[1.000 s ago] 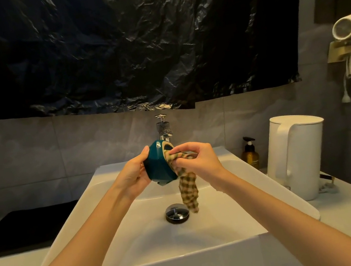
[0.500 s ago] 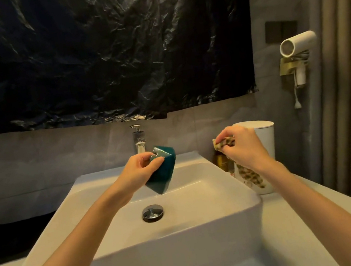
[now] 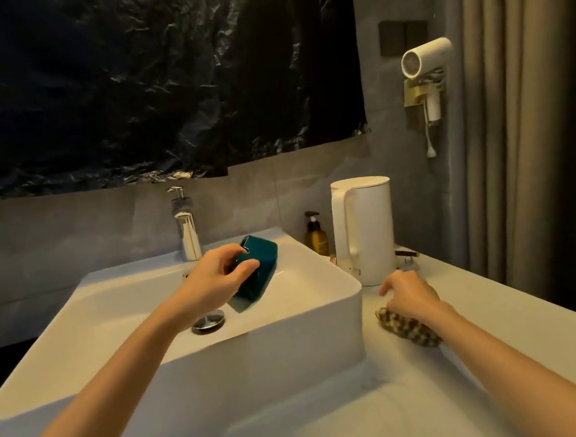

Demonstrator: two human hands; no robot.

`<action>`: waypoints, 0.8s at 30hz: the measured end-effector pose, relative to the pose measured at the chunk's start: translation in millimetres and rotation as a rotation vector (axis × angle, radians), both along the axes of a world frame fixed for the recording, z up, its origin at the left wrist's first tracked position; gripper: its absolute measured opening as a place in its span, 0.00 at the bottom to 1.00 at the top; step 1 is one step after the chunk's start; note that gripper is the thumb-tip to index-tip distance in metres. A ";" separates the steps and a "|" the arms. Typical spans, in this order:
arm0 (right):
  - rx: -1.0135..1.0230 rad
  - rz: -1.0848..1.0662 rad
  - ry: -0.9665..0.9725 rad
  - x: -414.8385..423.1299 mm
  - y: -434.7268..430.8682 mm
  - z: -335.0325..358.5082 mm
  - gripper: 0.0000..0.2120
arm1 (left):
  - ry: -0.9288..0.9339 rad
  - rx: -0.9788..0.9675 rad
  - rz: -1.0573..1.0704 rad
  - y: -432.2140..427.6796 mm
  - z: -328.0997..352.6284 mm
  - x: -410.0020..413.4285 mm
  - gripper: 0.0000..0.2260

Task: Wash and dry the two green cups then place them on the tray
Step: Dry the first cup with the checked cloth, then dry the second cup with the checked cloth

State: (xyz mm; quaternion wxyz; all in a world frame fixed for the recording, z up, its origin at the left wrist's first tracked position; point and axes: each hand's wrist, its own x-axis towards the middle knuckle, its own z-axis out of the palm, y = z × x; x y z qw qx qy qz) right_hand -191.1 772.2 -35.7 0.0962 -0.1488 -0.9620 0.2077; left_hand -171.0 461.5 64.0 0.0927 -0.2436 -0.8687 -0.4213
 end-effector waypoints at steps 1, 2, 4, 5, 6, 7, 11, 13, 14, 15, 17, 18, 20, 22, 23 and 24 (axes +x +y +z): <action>0.009 -0.012 0.045 2.5 -3.1 3.6 0.16 | 0.000 -0.004 0.004 0.5 -0.4 1.8 0.07; 0.014 -0.006 0.128 5.4 -8.5 10.5 0.17 | 0.007 -0.015 0.010 0.4 -0.7 3.3 0.07; -0.027 0.084 0.343 13.8 -26.0 32.4 0.15 | 0.038 -0.050 0.024 -1.1 -0.8 7.3 0.09; -0.065 0.172 0.431 19.4 -37.7 45.5 0.15 | 0.062 -0.067 0.030 -2.8 -0.2 9.8 0.10; -0.096 0.280 0.492 25.3 -50.3 58.9 0.16 | 0.091 -0.084 0.031 -5.1 0.6 12.4 0.09; -0.110 0.402 0.530 31.6 -63.1 71.4 0.18 | 0.119 -0.099 0.028 -7.8 1.7 15.6 0.08; -0.001 0.814 0.548 50.8 -114.6 107.7 0.28 | 0.231 -0.164 0.020 -26.7 8.1 32.5 0.03; 0.127 0.929 0.549 53.1 -139.3 118.0 0.31 | 0.302 -0.242 0.046 -40.4 11.0 43.9 0.02; 0.207 0.964 0.548 53.4 -150.8 122.2 0.31 | 0.338 -0.290 0.067 -48.9 11.8 49.6 0.02; 0.282 0.994 0.550 54.0 -161.7 126.3 0.31 | 0.377 -0.342 0.097 -58.5 12.9 56.3 0.03; 0.388 1.056 0.561 55.0 -182.8 133.0 0.29 | 0.445 -0.425 0.148 -81.3 14.1 69.2 0.04; 0.418 1.090 0.572 55.7 -194.3 135.1 0.27 | 0.462 -0.448 0.158 -93.8 13.9 75.5 0.04; 0.468 1.148 0.588 58.5 -220.3 137.4 0.24 | 0.485 -0.506 0.171 -119.8 12.1 88.9 0.04; 0.497 1.195 0.585 62.9 -249.3 137.4 0.22 | 0.532 -0.590 0.206 -146.5 7.9 101.6 0.04; 0.504 1.224 0.592 66.0 -264.4 136.7 0.21 | 0.547 -0.623 0.234 -160.4 5.6 108.0 0.04; 0.508 1.258 0.607 69.2 -279.6 135.2 0.21 | 0.541 -0.650 0.270 -175.1 3.4 115.2 0.04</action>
